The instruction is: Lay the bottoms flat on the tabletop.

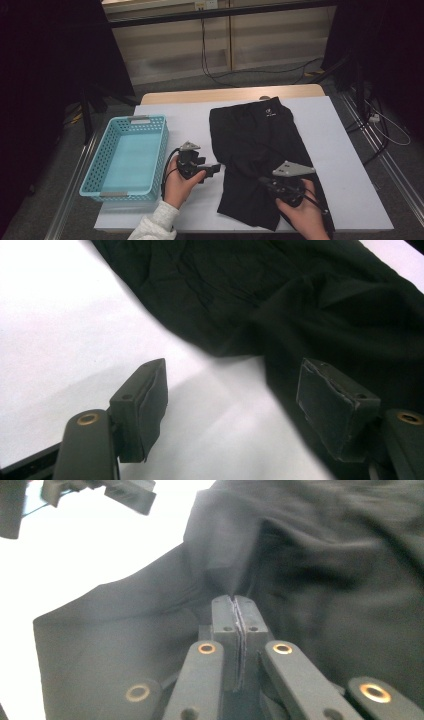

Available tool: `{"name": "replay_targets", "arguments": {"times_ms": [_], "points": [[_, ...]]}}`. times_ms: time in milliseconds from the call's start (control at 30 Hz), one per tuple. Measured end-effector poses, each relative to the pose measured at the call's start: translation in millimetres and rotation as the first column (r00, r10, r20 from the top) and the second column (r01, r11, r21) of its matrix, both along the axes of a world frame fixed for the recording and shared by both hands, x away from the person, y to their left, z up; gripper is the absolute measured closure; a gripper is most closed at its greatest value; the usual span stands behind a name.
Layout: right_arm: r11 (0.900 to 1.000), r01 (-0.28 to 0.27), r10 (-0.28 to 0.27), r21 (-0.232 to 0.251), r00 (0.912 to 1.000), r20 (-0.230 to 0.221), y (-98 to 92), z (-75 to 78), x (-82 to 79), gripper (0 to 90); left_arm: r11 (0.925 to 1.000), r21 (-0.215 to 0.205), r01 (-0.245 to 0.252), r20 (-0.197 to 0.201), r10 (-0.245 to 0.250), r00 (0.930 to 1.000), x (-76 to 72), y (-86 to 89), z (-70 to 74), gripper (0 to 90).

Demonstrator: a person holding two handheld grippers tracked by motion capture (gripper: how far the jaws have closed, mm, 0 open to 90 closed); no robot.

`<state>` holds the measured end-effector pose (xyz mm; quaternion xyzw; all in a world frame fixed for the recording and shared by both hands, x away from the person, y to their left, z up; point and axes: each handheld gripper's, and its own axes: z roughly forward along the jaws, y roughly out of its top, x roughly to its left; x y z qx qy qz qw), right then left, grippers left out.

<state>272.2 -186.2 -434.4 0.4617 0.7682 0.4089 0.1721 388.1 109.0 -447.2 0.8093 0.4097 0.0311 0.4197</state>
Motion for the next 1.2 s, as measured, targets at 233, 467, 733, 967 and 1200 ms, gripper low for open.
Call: {"name": "replay_targets", "arguments": {"times_ms": [233,467,733,967,1200], "points": [[0.996,0.084,-0.084,-0.004,0.9959,-0.034,-32.6,-12.2,3.2,88.4,0.9999,-0.010,0.003,0.000,-0.003,1.0000,3.9,-9.1,-4.3,28.8],[0.993,0.112,-0.114,-0.048,0.9931,-0.029,-43.9,-21.5,6.0,83.9,1.0000,-0.005,0.008,-0.003,-0.008,1.0000,5.5,-12.3,-5.8,28.7],[0.985,0.098,-0.100,-0.143,0.9950,-0.002,-36.2,-21.0,5.7,76.2,0.9997,-0.008,0.023,-0.001,-0.023,0.9997,4.1,-13.1,-4.2,28.1],[0.989,0.101,-0.092,-0.110,0.9926,0.079,-26.8,-0.1,1.6,52.8,0.9998,0.002,0.019,0.011,-0.019,0.9997,3.8,-10.6,-0.9,25.7],[0.999,0.019,-0.015,-0.040,0.9939,0.109,5.3,15.0,-5.2,46.1,1.0000,0.001,0.009,0.018,-0.009,0.9998,3.1,-10.1,0.8,24.1]]}}
